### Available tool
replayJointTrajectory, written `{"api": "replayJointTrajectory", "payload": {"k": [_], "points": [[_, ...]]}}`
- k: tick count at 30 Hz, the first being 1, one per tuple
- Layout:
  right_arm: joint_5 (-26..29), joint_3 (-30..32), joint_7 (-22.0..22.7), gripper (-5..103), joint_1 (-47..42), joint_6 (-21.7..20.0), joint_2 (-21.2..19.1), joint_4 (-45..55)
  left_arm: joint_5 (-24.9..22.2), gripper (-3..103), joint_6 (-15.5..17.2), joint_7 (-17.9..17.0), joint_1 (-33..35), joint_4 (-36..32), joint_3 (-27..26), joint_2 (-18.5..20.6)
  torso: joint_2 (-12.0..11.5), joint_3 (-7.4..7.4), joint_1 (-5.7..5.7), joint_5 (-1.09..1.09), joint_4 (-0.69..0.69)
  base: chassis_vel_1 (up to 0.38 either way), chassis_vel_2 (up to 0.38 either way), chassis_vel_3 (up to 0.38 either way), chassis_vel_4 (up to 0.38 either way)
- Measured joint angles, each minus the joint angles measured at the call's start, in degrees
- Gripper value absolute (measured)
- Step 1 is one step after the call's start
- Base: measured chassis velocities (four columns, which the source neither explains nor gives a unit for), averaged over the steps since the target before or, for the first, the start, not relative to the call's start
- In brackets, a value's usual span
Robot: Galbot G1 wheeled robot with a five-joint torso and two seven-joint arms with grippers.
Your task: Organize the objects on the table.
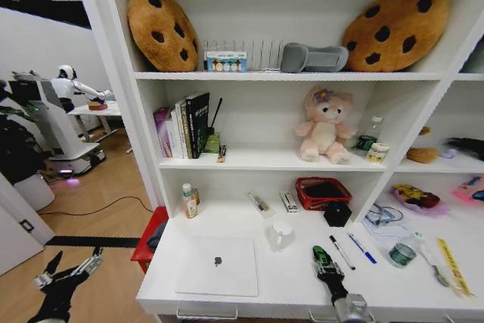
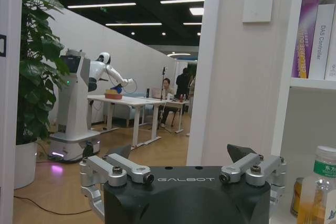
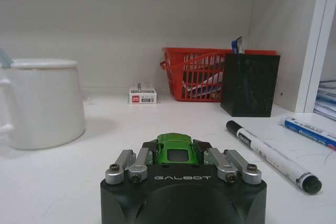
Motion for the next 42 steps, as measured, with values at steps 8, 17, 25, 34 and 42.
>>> {"api": "replayJointTrajectory", "payload": {"k": [8,17,25,34,42], "points": [[3.94,5.07,1.54,37,-5.88,-1.91,0.48,14.31,0.00,100,0.00,-0.01,0.00,0.00,0.00,0.00,0.00,-0.01,0.00,-0.02,-0.01,0.000,0.000,0.000,0.000],[18.90,7.06,6.40,37,-1.85,-18.60,-10.36,35.85,0.00,100,0.01,0.00,0.01,0.00,-0.01,0.01,0.00,0.00,0.00,-0.01,0.00,0.000,0.000,0.000,0.000],[37.60,6.58,9.25,37,14.59,-26.42,-25.66,36.80,0.00,100,0.00,0.00,0.00,0.00,-0.01,0.02,0.00,0.00,0.00,0.00,0.01,0.000,0.000,0.000,0.000],[43.90,-1.16,8.74,37,33.07,-28.33,-36.44,28.36,0.00,100,0.00,0.00,0.01,0.00,-0.01,0.01,0.00,0.00,0.00,-0.03,0.00,0.000,0.000,0.000,0.000],[47.51,-21.95,10.56,37,55.47,-31.70,-35.09,15.61,0.00,100,0.00,0.00,0.01,0.00,-0.01,0.02,0.00,0.00,0.00,-0.02,-0.01,0.000,0.000,0.000,0.000]]}}
